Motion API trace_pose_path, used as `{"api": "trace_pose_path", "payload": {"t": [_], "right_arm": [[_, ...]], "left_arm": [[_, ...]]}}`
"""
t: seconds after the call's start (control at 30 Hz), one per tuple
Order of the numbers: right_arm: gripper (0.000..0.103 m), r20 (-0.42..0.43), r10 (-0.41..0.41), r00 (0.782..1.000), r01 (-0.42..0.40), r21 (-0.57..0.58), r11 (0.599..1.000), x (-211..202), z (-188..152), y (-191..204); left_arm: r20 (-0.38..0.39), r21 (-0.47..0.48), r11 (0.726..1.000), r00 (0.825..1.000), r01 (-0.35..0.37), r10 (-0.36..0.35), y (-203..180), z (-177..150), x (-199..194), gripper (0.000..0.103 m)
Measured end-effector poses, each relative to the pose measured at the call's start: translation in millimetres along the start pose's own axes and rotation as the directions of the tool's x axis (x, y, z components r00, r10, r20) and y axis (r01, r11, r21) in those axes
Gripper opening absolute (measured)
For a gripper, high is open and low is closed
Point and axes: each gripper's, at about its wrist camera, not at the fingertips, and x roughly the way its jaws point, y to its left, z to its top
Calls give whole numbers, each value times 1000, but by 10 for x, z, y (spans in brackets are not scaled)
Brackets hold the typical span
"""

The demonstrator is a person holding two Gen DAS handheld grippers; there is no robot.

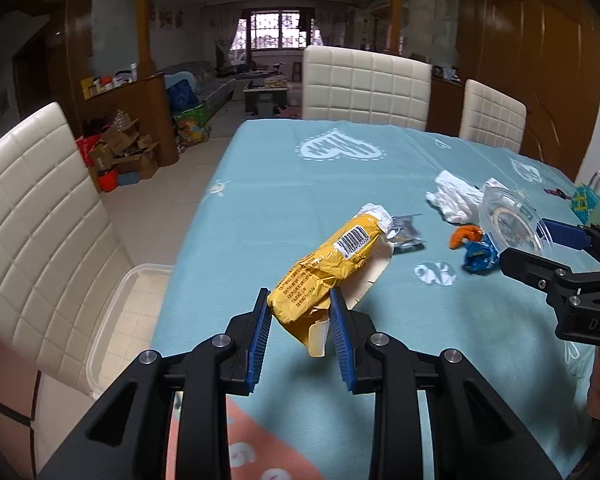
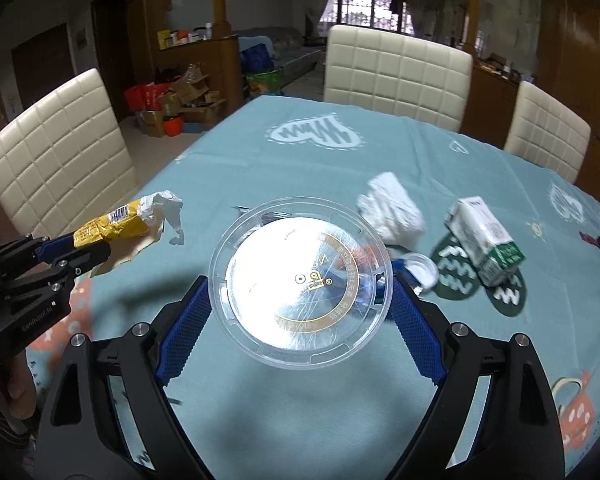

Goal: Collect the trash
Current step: 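Carry yellow wrapper and clear lid to the clear bin and release them inside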

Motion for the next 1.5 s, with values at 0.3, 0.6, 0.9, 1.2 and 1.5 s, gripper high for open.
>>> {"api": "trace_pose_path", "payload": {"t": [0.3, 0.6, 0.9, 1.2, 1.5], "right_arm": [[87, 6, 72, 997, -72, -77, 994, 176, 296, 606], [87, 13, 125, 992, -121, -175, 977, 332, 515, 1230], [88, 34, 161, 986, -147, -252, 956, 404, 704, 1766], [88, 28, 162, 986, -148, -280, 949, 542, 740, 1969], [88, -18, 176, 984, -173, -310, 935, 740, 686, 2195]], "left_arm": [[3, -83, 994, 998, -66, 67, 553, -132, -100, 29], [1, -145, 979, 989, -145, 147, 1049, -239, -164, 29], [8, -195, 951, 969, -241, 248, 1527, -288, -202, 29], [39, -219, 944, 964, -247, 262, 1687, -333, -149, 88], [-27, -298, 920, 965, -256, 260, 1983, -529, -49, 88]]}}
